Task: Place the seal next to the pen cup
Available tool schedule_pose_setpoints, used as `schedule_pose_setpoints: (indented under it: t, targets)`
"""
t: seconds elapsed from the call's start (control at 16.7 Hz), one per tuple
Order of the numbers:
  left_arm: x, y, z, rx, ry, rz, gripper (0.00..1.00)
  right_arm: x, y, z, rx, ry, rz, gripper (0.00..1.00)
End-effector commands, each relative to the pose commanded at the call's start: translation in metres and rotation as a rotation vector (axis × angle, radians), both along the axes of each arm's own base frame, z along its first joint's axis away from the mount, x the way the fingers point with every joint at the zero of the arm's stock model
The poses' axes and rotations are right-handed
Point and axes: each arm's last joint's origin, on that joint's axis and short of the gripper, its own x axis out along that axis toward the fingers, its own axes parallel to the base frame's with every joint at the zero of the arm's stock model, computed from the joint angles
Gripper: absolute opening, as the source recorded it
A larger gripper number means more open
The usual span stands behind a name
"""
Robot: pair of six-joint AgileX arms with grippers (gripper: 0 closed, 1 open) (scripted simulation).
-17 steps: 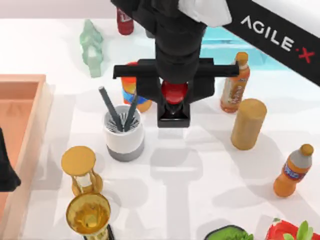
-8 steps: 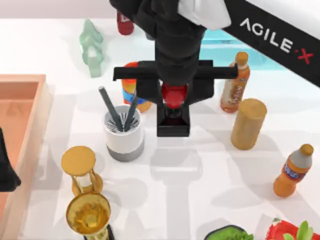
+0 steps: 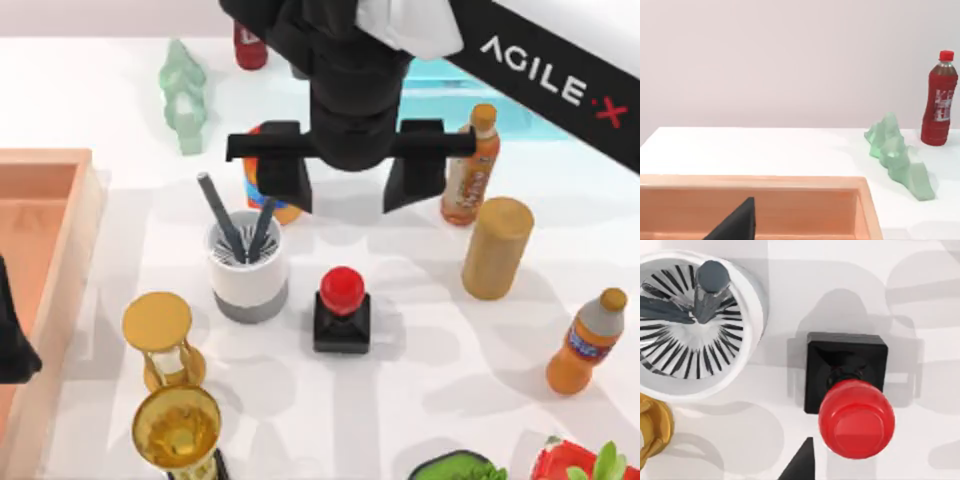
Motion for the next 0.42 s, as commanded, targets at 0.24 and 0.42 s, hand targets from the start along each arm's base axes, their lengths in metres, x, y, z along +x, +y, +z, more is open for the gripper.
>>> schedule_pose_setpoints:
  t: [0.24, 0.42]
  targets:
    - [0.0, 0.0, 0.0, 0.0, 0.0, 0.0, 1.0, 0.0, 0.0, 0.0, 0.0, 0.0, 0.0, 1.0]
    - [0.0, 0.0, 0.0, 0.0, 0.0, 0.0, 1.0, 0.0, 0.0, 0.0, 0.0, 0.0, 0.0, 1.0]
